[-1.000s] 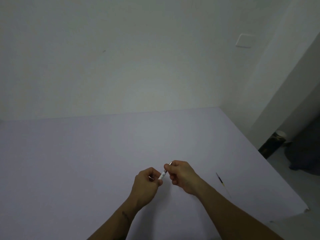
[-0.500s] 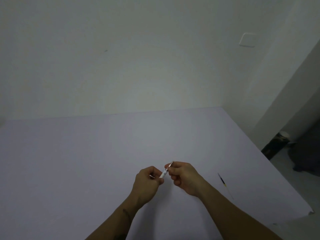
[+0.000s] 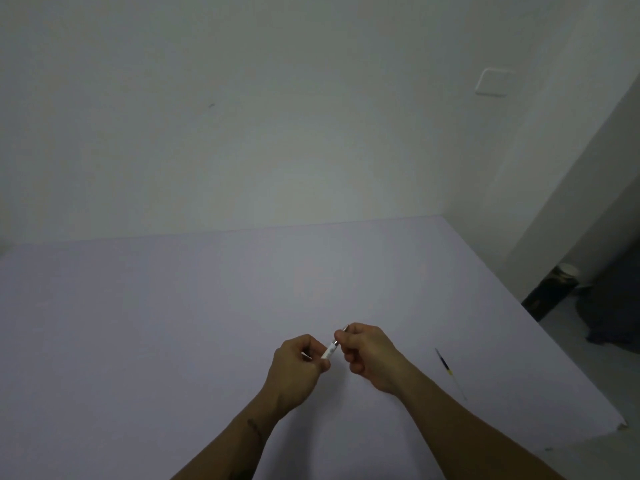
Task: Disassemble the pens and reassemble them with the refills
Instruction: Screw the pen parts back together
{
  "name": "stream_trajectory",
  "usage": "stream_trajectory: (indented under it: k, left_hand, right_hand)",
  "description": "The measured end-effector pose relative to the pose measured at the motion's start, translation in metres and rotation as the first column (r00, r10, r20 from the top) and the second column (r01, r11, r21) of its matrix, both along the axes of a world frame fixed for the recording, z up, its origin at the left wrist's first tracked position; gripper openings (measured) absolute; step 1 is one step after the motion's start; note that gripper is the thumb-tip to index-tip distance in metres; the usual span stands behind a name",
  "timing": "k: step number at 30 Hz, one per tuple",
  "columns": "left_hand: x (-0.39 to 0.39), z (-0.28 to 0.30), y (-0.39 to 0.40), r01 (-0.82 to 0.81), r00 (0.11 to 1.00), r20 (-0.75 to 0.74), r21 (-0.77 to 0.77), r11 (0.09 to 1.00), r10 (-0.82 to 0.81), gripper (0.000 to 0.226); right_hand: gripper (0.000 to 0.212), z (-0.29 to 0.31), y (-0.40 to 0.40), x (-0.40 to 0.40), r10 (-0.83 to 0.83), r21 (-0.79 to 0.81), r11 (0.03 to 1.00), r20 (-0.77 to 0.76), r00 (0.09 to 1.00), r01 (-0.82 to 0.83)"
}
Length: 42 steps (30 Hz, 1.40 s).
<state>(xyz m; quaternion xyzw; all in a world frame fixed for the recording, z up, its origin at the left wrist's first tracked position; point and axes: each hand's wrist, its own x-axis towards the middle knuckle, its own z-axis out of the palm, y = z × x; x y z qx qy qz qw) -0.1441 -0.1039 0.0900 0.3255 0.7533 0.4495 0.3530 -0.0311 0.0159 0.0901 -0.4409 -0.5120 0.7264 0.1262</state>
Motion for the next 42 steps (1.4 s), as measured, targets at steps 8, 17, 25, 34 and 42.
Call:
stream_trajectory:
  k: [8,17,25,34,42]
  left_hand:
    - [0.001,-0.001,0.000,-0.003,0.999,-0.034,-0.022,1.000,0.002,0.013]
    - [0.001,-0.005,-0.002,0.006,1.000,-0.023,-0.027,1.000,-0.007,0.015]
    - [0.002,-0.005,-0.003,0.000,1.000,-0.019,-0.020,1.000,-0.001,0.014]
    - [0.003,-0.003,-0.002,-0.024,0.999,-0.029,-0.014,1.000,0.024,0.018]
    - [0.008,-0.005,-0.006,0.008,0.999,-0.047,-0.027,1.000,-0.009,0.016]
  right_hand:
    - [0.015,0.001,-0.001,0.001,-0.002,0.004,1.000,0.016,1.000,0.002]
    - [0.010,-0.002,-0.007,-0.001,0.029,-0.012,1.000,0.027,0.999,-0.028]
    - [0.016,-0.005,-0.008,0.003,-0.014,0.017,1.000,-0.006,1.000,0.014]
    - [0.023,-0.005,-0.009,0.011,-0.003,-0.148,0.989,-0.140,0.990,-0.018]
    - [0.028,-0.010,-0.017,0.007,-0.061,0.001,0.998,-0.007,0.998,0.061]
